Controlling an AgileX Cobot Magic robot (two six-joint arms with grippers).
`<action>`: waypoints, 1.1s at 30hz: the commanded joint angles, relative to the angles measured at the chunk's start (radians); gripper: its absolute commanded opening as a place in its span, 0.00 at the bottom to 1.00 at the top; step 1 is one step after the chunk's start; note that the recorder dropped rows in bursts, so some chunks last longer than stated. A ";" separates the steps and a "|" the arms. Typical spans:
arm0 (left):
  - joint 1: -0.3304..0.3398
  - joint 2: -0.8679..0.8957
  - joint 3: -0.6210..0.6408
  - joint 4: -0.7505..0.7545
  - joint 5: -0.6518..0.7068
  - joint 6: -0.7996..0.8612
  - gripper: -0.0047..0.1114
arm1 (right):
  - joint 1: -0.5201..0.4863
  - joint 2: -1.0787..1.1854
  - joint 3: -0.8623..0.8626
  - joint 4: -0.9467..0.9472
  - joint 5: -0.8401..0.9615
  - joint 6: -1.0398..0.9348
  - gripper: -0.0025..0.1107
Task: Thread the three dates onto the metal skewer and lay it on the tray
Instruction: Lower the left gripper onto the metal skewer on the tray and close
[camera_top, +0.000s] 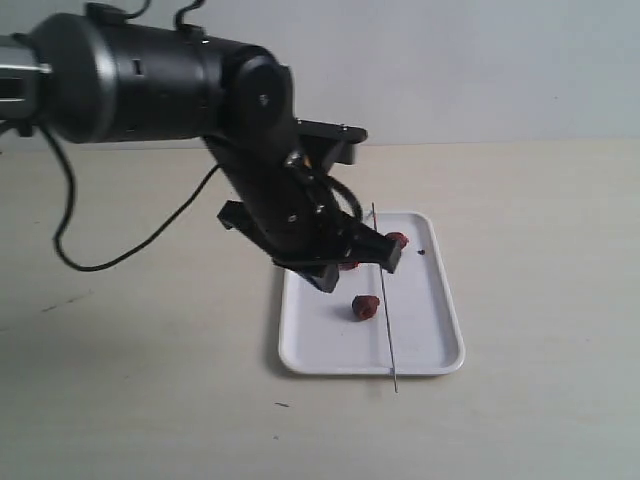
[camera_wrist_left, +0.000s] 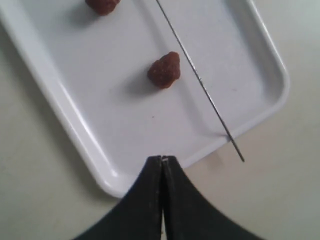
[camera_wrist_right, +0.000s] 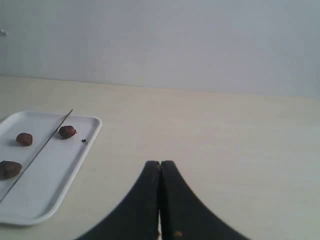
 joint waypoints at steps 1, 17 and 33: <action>-0.025 0.141 -0.204 0.009 0.179 -0.039 0.04 | -0.005 -0.006 0.006 -0.005 -0.014 -0.004 0.02; -0.069 0.344 -0.424 0.004 0.280 -0.188 0.34 | -0.005 -0.006 0.006 -0.005 -0.014 -0.004 0.02; -0.102 0.393 -0.424 0.010 0.171 -0.294 0.42 | -0.005 -0.006 0.006 -0.005 -0.014 -0.004 0.02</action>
